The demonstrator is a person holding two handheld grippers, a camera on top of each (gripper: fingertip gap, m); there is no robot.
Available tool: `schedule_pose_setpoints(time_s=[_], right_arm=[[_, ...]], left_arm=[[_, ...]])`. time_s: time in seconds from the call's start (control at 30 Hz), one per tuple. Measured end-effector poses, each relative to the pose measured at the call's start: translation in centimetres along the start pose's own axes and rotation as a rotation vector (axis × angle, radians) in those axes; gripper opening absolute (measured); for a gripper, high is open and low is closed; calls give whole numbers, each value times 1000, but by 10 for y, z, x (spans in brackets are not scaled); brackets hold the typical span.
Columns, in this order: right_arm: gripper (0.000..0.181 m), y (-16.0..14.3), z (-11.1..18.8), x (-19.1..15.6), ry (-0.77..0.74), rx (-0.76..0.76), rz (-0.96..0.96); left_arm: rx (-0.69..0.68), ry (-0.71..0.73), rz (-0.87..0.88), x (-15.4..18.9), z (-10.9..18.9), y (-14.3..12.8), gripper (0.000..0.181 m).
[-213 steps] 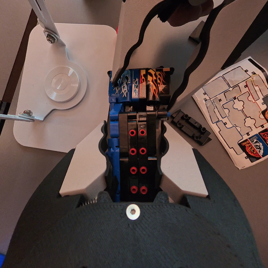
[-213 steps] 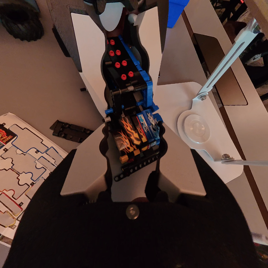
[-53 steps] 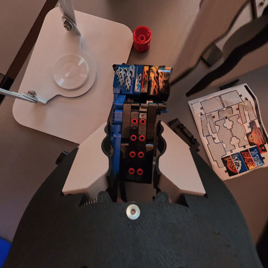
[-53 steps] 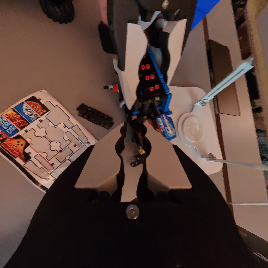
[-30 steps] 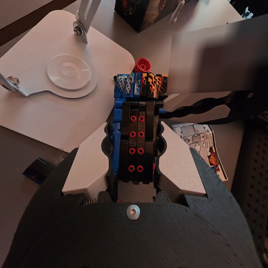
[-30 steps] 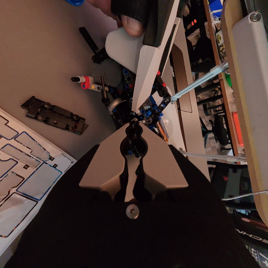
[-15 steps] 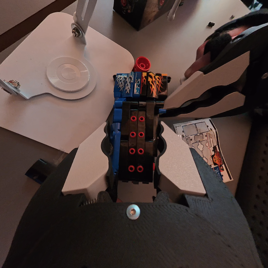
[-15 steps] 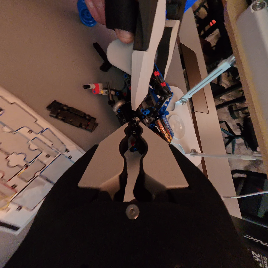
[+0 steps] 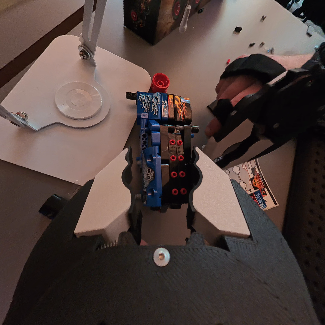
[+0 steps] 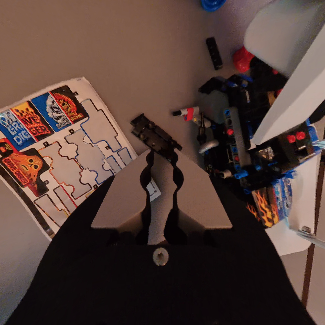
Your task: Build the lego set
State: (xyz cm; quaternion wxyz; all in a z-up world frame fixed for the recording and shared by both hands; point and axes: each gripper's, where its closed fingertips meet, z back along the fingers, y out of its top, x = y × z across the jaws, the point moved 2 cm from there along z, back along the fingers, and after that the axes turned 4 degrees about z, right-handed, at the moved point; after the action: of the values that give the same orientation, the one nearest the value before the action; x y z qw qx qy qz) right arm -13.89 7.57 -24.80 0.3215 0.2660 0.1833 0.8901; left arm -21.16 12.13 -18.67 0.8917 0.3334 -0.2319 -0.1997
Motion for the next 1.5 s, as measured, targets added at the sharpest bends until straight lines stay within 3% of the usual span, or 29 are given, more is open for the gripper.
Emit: schedule_pose_setpoints(time_s=[0.1,0.37,0.6,0.83,0.97,1.1,1.23,1.37,1.5], right_arm=[[8,1,-4,-1,19,24,-32],[7,0,3,1,69,66,-112],[7,-4,21,8,142,161,-271],[7,3,38,11,230,287,-381],[7,6,44,12,234,298,-387],[9,5,49,19,207,324,-405],[29,2,58,28,131,344,-375],[11,7,56,34,59,360,-325],[8,6,50,32,92,348,-359]], left_arm=[[-4,26,-21,1,6,1,66],[-16,100,-91,7,23,2,65],[9,129,-343,56,40,0,59],[-118,194,-561,81,8,-50,44],[-111,301,-643,74,-9,-57,16],[-50,286,-590,71,-8,-49,13],[85,201,-452,72,2,-38,7],[164,137,-355,70,4,-32,7],[177,110,-282,64,4,-35,8]])
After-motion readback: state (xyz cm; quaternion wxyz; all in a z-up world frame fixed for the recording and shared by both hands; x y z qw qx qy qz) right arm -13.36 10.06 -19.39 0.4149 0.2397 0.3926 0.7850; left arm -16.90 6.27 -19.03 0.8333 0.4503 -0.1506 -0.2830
